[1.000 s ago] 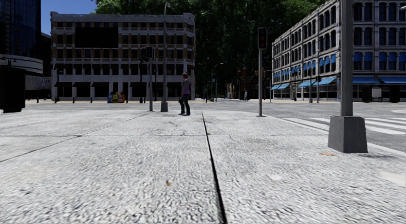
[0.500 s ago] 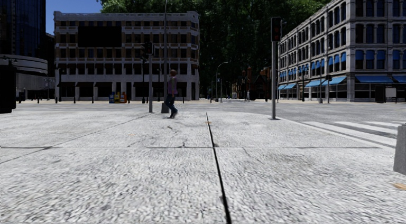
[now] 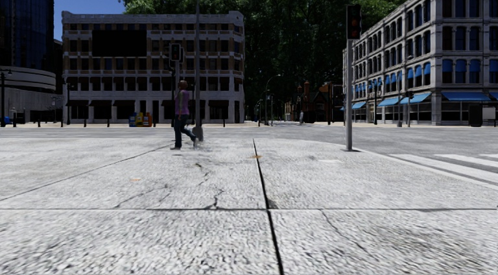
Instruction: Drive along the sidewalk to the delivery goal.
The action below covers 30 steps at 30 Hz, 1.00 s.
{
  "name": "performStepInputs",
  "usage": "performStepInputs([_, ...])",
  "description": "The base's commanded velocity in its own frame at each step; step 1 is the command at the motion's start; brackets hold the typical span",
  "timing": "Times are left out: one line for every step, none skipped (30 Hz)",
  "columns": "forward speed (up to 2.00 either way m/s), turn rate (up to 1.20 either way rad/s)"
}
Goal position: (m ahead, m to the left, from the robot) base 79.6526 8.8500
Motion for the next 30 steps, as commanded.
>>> performStepInputs([2.00,0.00])
performStepInputs([2.00,0.00])
performStepInputs([2.00,0.00])
performStepInputs([2.00,0.00])
performStepInputs([2.00,0.00])
performStepInputs([2.00,0.00])
performStepInputs([2.00,0.00])
performStepInputs([2.00,0.00])
performStepInputs([2.00,0.00])
performStepInputs([2.00,0.00])
performStepInputs([2.00,0.00])
performStepInputs([2.00,0.00])
performStepInputs([2.00,0.00])
performStepInputs([2.00,0.00])
performStepInputs([2.00,0.00])
performStepInputs([2.00,0.00])
performStepInputs([2.00,0.00])
performStepInputs([2.00,0.00])
performStepInputs([2.00,0.00])
performStepInputs([2.00,0.00])
performStepInputs([2.00,0.00])
performStepInputs([2.00,0.00])
performStepInputs([2.00,0.00])
performStepInputs([2.00,0.00])
performStepInputs([2.00,0.00])
performStepInputs([2.00,0.00])
performStepInputs([2.00,0.00])
performStepInputs([2.00,0.20])
performStepInputs([2.00,0.43])
performStepInputs([2.00,0.65])
